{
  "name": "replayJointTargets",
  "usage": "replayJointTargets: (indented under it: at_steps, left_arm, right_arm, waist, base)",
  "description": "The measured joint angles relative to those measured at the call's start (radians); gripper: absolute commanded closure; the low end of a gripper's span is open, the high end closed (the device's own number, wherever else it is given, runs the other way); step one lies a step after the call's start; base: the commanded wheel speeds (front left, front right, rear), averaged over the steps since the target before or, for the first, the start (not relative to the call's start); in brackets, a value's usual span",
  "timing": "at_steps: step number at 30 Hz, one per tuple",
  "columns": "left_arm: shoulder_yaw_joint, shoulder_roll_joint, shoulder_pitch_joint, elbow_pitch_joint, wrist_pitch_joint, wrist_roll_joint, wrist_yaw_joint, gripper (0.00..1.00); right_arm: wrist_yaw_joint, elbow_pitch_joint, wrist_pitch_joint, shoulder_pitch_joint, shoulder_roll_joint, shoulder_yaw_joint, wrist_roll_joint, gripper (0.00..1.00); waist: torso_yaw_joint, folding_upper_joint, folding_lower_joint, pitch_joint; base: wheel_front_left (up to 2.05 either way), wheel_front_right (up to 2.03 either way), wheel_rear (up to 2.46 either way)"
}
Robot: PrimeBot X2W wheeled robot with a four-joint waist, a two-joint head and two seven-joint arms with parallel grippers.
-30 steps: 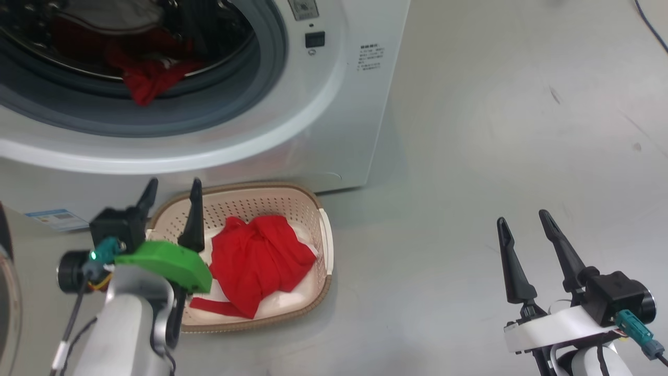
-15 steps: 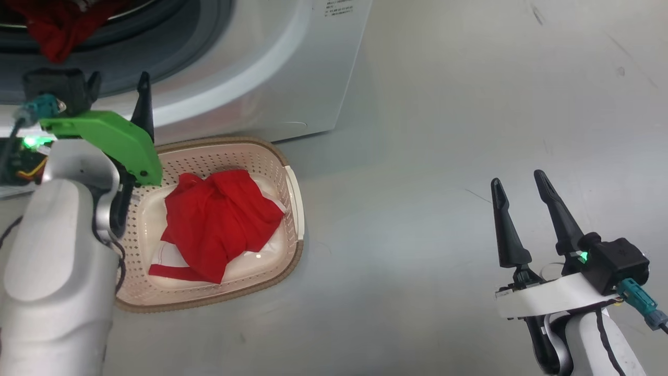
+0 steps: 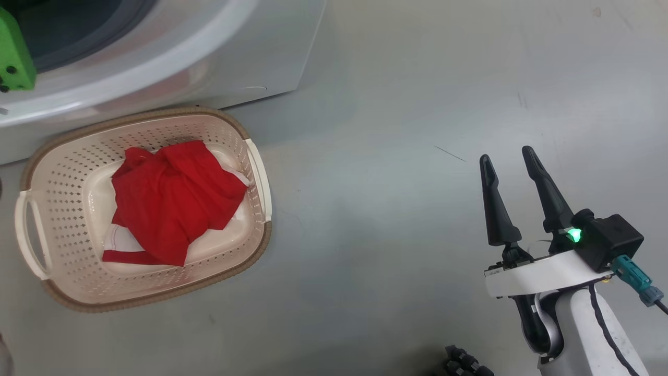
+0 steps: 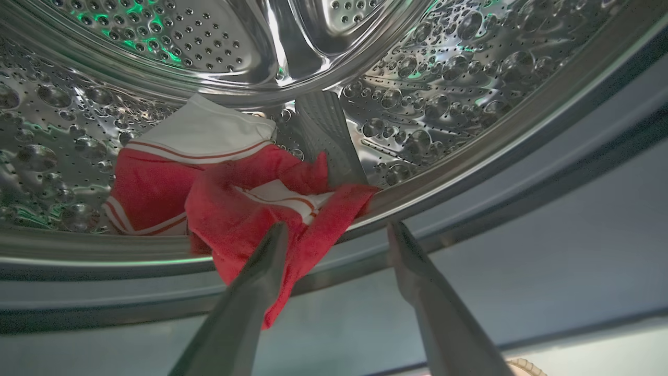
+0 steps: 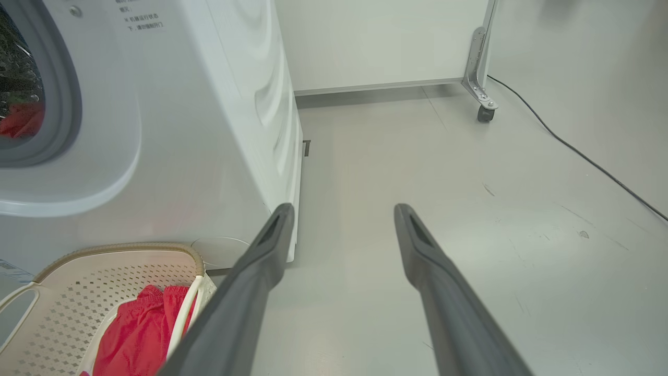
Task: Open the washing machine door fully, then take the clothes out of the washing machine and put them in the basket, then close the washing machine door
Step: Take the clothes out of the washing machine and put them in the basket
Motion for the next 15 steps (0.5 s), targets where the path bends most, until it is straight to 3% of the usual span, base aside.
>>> replayJointTargets:
  at_steps: [10, 15]
  left_arm:
    - [0.004, 0.082, -0.102, 0.04, 0.105, 0.031, -0.016, 0.0]
    - [0.026, 0.086, -0.133, 0.072, 0.132, 0.028, -0.013, 0.0]
  right_arm:
    - [0.0, 0.006, -0.004, -0.053, 0.003, 0.016, 0.021, 0.0]
    - [0.0, 0.005, -0.004, -0.077, 0.003, 0.029, 0.053, 0.0]
  waist:
    - [-0.042, 0.0, 0.0, 0.064]
    - [-0.062, 0.0, 0.0, 0.092]
  base:
    - [0.0, 0.0, 0.0]
    - [0.0, 0.0, 0.0]
